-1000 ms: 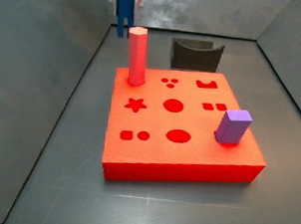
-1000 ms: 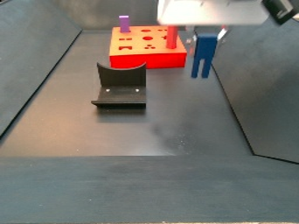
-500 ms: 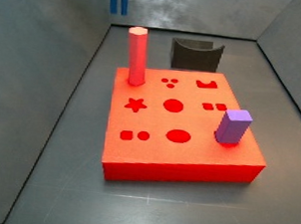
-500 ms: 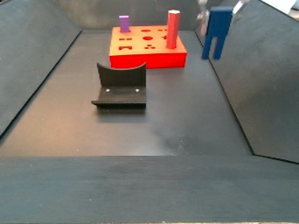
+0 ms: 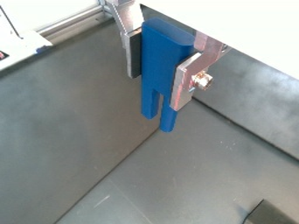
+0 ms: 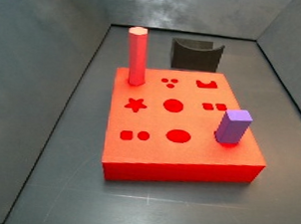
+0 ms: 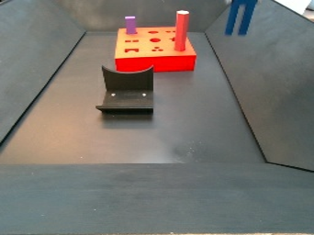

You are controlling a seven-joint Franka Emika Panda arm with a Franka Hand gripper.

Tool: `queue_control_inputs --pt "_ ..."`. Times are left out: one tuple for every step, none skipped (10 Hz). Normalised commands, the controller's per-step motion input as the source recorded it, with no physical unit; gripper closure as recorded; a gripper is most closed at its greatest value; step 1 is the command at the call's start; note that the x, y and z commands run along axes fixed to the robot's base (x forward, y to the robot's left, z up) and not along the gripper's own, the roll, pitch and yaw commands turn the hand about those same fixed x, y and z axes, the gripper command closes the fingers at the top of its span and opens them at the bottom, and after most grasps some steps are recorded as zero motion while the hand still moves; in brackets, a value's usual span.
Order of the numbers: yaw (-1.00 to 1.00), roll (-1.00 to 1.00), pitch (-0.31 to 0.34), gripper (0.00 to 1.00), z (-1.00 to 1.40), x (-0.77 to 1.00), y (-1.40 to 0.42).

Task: Pick up the square-circle object. Move up. Rotate the square-circle object. Place the square-circle object on the fixture. Regrasp the square-circle object. Move to above the board. Insert the square-circle object.
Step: Move to above the board.

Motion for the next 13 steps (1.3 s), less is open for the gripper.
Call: queue_control_inputs --pt "0.03 0.07 0.074 1.0 0.51 -0.02 0.01" --pt "0.03 0.07 0.081 1.0 0.29 -0.01 0.0" --pt "0.03 0.07 0.08 1.0 0.18 0.0 0.0" --pt "-0.02 0.13 0.162 1.0 0.27 0.42 -1.0" --pt "-0.01 0.14 0.18 1.0 0.26 0.42 -1.0" --pt "0.0 0.1 0.203 1.0 0.26 0.43 -1.0" --pt "0.0 -0.02 0.186 1.0 0.26 0.45 -1.0" --pt "0.0 -0.02 0.17 1.0 0.26 0.45 -1.0" --pt "0.01 0.02 0.146 1.0 0.27 0.45 -1.0" --pt "0.01 -0.01 0.127 1.0 0.27 0.46 -1.0" --pt "0.01 0.0 0.12 1.0 0.27 0.47 -1.0" --pt "0.01 0.0 0.117 1.0 0.27 0.49 -1.0" --pt "0.01 0.02 0.124 1.0 0.27 0.51 -1.0"
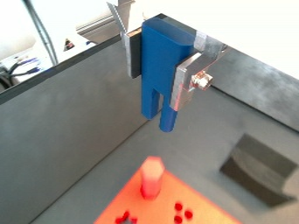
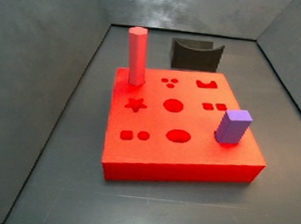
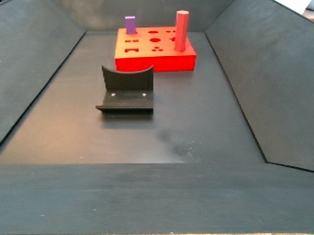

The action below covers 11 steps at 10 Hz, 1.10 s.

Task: Pick up the square-circle object. Move up. Rotate the square-circle object. Place the square-circle object on the fixture. Regrasp the square-circle object. Move to above the board. Insert the square-circle object.
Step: Move to above the board, then insert the square-circle object.

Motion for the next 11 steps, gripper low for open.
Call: queue_control_inputs --pt "0.0 0.01 0.127 1.0 0.28 0.53 -1.0" --pt "0.01 0.02 0.141 1.0 0.18 0.37 -0.63" --pt "0.01 0.03 0.124 1.0 0.1 0.21 -0.31" --pt "0.0 0.04 0.0 1.0 0.0 0.0 -0.03" --pt "0.0 0.0 -0.087 1.0 -0.33 0.0 -0.09" --pt "0.26 0.07 -0.124 1.0 -0.83 0.11 -0.81" --pt "0.33 0.14 -0.11 1.0 -0.85 0.12 -0.69" --pt "0.35 0.14 -0.107 1.0 -0.85 0.12 -0.66" --pt "0.39 0.15 -0.101 1.0 -0.86 0.11 -0.62" --pt "0.41 0.18 -0.101 1.0 -0.81 0.11 -0.56" --pt "0.37 0.2 -0.099 1.0 -0.79 0.12 -0.56"
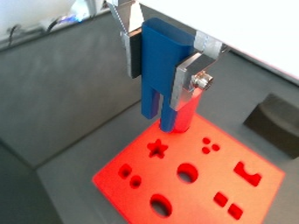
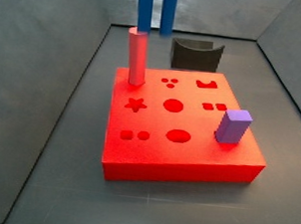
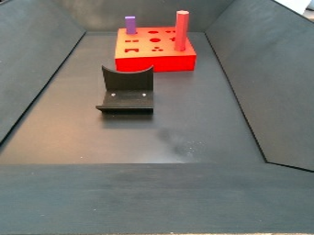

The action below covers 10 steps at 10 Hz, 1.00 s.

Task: Pick up the square-circle object. Move up. Rotate the square-circle object. Place the square-circle object on the fixture. Regrasp the square-circle object. Move to above the board. Insert the square-circle object.
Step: Insert the square-circle object.

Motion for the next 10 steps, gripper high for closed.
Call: queue_control_inputs --pt "0.32 0.28 -0.07 1.0 -0.65 0.04 -0.53" --pt "0.23 0.24 -0.057 1.0 -0.64 0.0 -0.42" --pt "0.2 0.17 -0.059 1.0 -0.71 0.0 -0.31" --pt "0.18 0.13 -0.061 1.0 -0.73 0.0 -0.19" --pt "0.15 0.05 -0.057 1.0 -0.75 -0.05 -0.07" --pt "0.11 0.0 -0.044 1.0 -0.75 -0.08 0.0" --pt "0.0 -0.09 -0.019 1.0 -0.67 0.0 0.0" --pt "0.0 0.0 0.0 1.0 -0.47 0.0 0.0" --pt "0.0 -0.08 -0.05 1.0 -0.61 -0.03 0.0" --pt "0.0 -0.09 -0.091 1.0 -0.52 -0.02 0.0"
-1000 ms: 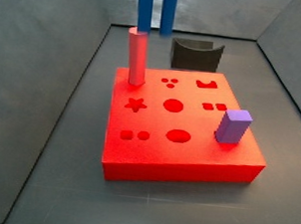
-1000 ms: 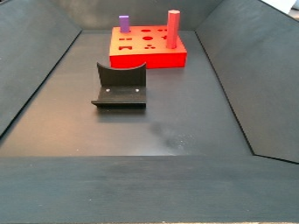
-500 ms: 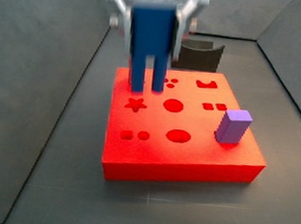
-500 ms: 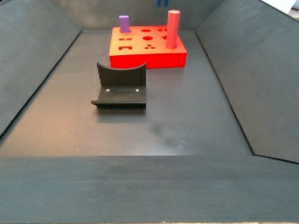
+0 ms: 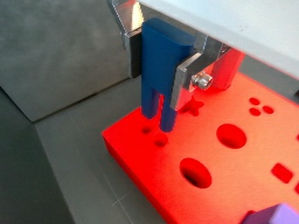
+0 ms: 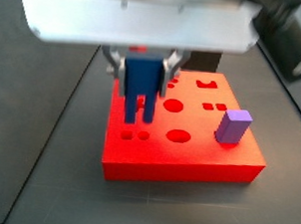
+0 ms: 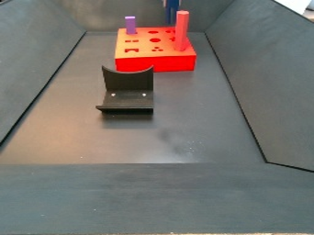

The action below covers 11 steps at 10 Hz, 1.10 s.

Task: Pick up the square-circle object. Move up. Rotate the square-circle object. Place the square-circle object on the fixture. Regrasp the square-circle object. Move to above the board. Insert the square-circle object.
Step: Insert the square-circle object.

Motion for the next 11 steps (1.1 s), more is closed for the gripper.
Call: queue_control_inputs --pt "0.0 -0.04 -0.05 1.0 -0.32 0.0 -0.05" --pt "0.0 -0.01 -0.003 1.0 -0.24 0.01 -0.05" --pt "0.0 0.0 0.0 1.0 -0.17 0.07 -0.03" --pt "0.0 0.01 0.013 1.0 -0.08 0.09 0.0" --pt "0.0 0.03 0.027 1.0 -0.06 0.09 0.0" --pt "0.0 0.04 0.0 1.0 -0.13 0.0 0.0" --pt "0.0 0.04 0.001 1.0 -0.1 0.0 0.0" --pt "-0.01 0.01 0.0 1.0 -0.16 0.0 0.0" --pt "-0.02 0.02 0.0 1.0 -0.21 0.0 0.0" --pt "-0.04 0.0 0.0 1.0 -0.25 0.0 0.0" --pt "-0.07 0.0 0.0 1.0 -0.33 0.0 0.0"
